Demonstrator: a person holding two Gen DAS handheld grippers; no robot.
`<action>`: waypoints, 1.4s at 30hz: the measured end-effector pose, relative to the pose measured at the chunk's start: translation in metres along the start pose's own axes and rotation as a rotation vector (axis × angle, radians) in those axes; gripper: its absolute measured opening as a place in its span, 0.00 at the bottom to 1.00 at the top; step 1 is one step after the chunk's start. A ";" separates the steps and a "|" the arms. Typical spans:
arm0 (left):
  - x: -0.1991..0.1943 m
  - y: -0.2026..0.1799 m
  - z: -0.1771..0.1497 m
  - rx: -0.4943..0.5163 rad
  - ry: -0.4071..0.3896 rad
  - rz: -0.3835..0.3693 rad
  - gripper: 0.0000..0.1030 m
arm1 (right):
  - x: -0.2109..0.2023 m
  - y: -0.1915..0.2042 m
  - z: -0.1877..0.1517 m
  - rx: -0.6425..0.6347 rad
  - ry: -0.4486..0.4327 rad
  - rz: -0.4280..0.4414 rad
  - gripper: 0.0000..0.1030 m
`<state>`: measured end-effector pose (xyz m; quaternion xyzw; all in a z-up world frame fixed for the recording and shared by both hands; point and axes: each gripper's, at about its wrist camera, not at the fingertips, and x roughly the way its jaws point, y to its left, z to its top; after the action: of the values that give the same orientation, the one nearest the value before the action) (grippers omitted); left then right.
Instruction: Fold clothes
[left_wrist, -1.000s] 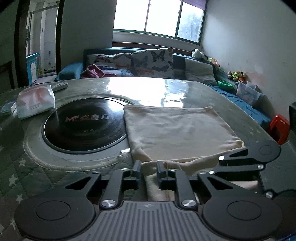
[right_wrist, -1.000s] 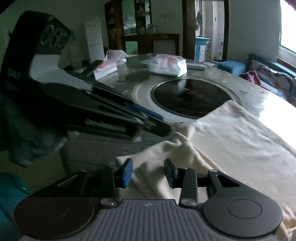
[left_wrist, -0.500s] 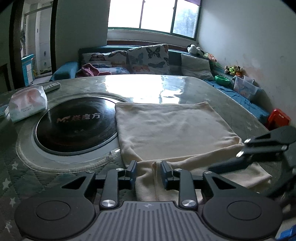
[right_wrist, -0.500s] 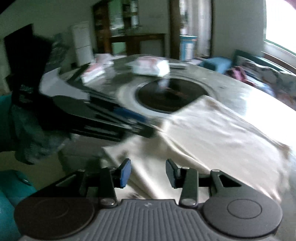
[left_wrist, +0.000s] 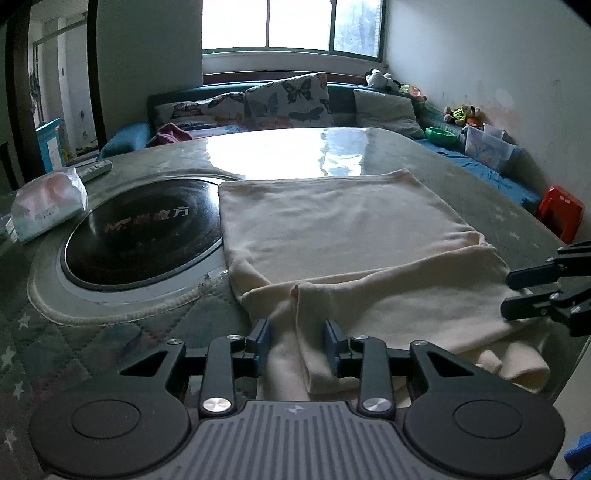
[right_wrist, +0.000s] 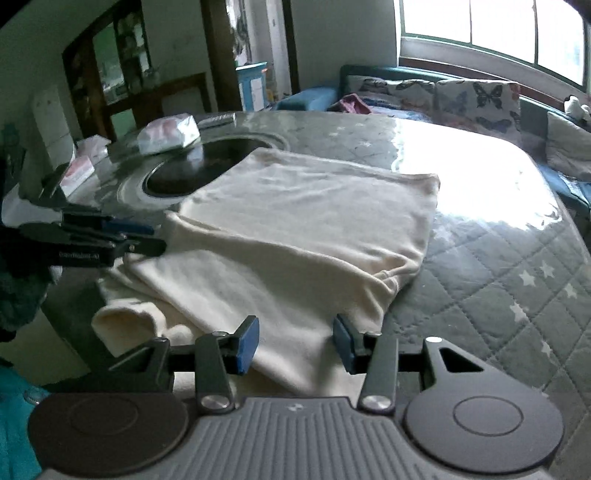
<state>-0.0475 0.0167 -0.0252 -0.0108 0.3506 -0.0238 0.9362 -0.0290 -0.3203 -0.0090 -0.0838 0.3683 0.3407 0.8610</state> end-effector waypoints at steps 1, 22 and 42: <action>-0.001 0.000 -0.001 -0.003 0.000 0.004 0.34 | -0.002 0.001 0.001 -0.001 -0.008 -0.001 0.44; 0.000 0.011 -0.009 -0.074 -0.006 -0.055 0.27 | 0.003 0.009 -0.015 -0.049 0.002 -0.106 0.44; 0.018 0.003 0.007 -0.039 0.007 -0.042 0.31 | 0.022 -0.013 0.005 -0.064 -0.002 -0.160 0.46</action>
<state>-0.0289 0.0190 -0.0318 -0.0365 0.3538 -0.0366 0.9339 -0.0065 -0.3162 -0.0220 -0.1401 0.3482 0.2826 0.8827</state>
